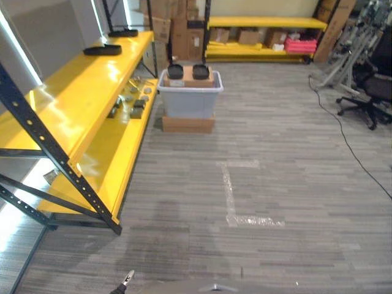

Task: Move parts from the plastic box to the shelf.

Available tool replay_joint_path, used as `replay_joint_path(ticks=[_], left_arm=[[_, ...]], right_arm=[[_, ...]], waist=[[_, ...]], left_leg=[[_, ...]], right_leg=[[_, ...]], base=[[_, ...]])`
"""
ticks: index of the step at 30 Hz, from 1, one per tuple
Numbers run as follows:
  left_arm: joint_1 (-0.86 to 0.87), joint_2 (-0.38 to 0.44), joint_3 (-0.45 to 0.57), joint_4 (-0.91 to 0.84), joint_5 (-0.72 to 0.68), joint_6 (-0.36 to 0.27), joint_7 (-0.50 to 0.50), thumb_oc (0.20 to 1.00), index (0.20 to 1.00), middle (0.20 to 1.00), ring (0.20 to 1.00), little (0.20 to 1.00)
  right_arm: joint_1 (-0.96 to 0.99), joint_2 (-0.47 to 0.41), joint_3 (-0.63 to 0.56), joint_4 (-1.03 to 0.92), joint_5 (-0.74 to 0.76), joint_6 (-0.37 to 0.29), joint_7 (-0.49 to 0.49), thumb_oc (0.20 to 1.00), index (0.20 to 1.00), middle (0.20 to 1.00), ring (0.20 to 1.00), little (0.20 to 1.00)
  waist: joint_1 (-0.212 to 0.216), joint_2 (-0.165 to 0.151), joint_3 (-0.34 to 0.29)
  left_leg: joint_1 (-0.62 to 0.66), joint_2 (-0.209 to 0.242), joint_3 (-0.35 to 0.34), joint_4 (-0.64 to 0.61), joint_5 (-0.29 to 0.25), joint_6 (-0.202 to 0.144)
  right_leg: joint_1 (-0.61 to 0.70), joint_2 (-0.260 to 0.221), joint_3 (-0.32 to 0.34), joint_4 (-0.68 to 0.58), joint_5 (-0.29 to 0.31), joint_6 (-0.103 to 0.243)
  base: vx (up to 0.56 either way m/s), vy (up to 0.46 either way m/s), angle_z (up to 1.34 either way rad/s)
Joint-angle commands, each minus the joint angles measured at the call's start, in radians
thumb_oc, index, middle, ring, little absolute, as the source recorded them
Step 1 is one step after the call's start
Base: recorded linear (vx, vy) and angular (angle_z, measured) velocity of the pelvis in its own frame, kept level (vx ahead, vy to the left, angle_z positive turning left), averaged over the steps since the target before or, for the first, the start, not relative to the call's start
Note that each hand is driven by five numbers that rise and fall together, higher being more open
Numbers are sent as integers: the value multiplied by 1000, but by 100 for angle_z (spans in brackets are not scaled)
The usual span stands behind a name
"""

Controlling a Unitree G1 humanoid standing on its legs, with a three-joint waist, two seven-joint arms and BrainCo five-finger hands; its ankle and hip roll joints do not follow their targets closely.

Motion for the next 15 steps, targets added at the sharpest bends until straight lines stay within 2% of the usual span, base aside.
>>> replay_joint_path(ticks=[1,8,15], left_arm=[[-119,41,15,76,15,-29,2,1000,1000,1000,1000,1000],[-109,32,59,87,-32,-29,15,1000,1000,1000,1000,1000],[-112,23,26,62,-9,-42,32,1000,1000,1000,1000,1000]], right_arm=[[-117,-99,0,93,49,-10,15,1000,1000,1000,1000,1000],[-104,-84,-15,94,68,-9,12,1000,1000,1000,1000,1000],[-104,-58,37,53,9,-26,-9,1000,1000,1000,1000,1000]], waist=[[-2,19,36],[5,13,30],[5,13,40]], left_leg=[[106,58,-43,-167,84,-104],[113,53,-41,-167,77,-98],[103,43,-44,-167,76,-91]], right_leg=[[209,-50,-41,-288,145,104],[214,-55,-34,-292,149,108],[203,-65,-34,-291,157,116]], base=[[1,31,-12],[8,15,1],[-11,23,-1]])
